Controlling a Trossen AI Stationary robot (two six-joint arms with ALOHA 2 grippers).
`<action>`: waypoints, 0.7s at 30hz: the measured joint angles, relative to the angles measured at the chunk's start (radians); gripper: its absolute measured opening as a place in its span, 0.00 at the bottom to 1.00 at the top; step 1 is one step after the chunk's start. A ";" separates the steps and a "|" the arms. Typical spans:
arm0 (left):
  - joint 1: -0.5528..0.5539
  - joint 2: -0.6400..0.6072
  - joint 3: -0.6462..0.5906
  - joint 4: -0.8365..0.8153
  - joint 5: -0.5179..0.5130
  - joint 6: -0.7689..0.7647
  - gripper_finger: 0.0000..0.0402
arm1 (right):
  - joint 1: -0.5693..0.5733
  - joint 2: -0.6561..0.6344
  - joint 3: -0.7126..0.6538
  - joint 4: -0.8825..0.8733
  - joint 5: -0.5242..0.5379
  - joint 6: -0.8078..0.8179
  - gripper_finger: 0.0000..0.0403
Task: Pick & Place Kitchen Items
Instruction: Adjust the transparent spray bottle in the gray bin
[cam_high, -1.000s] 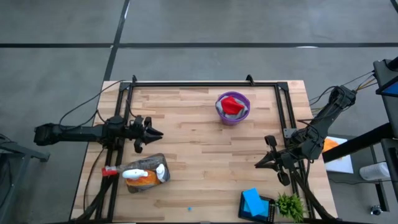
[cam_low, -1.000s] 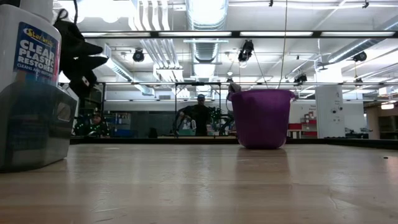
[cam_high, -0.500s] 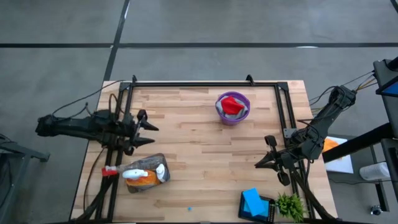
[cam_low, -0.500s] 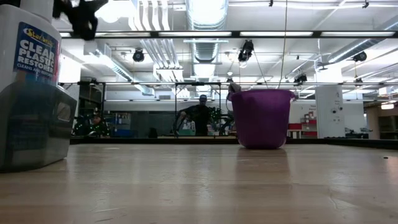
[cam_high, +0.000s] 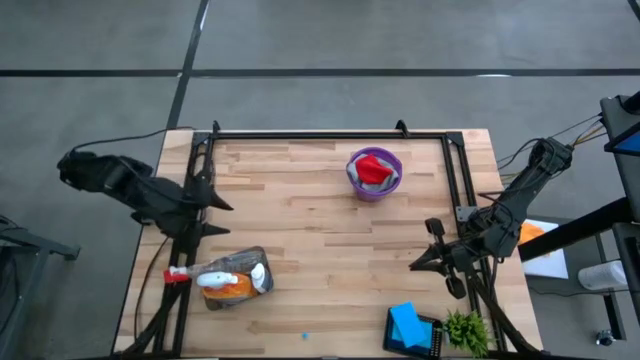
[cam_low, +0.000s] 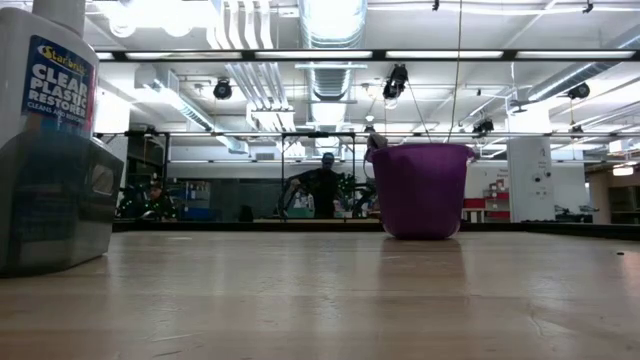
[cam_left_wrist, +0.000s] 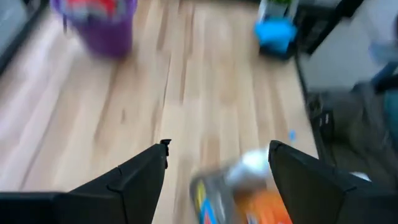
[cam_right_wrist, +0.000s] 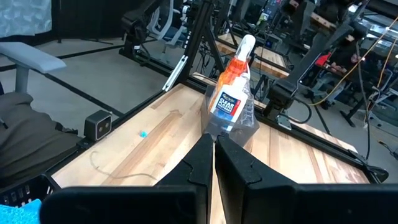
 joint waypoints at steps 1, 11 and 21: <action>-0.015 0.038 0.053 -0.075 -0.001 -0.039 0.71 | 0.000 0.002 0.000 0.000 0.000 0.000 0.04; -0.142 0.286 0.323 -0.479 0.090 -0.404 0.71 | 0.000 0.013 -0.001 0.000 0.000 0.007 0.04; -0.308 0.286 0.209 -0.487 0.155 -0.628 0.71 | -0.001 0.022 -0.001 -0.003 0.000 0.007 0.04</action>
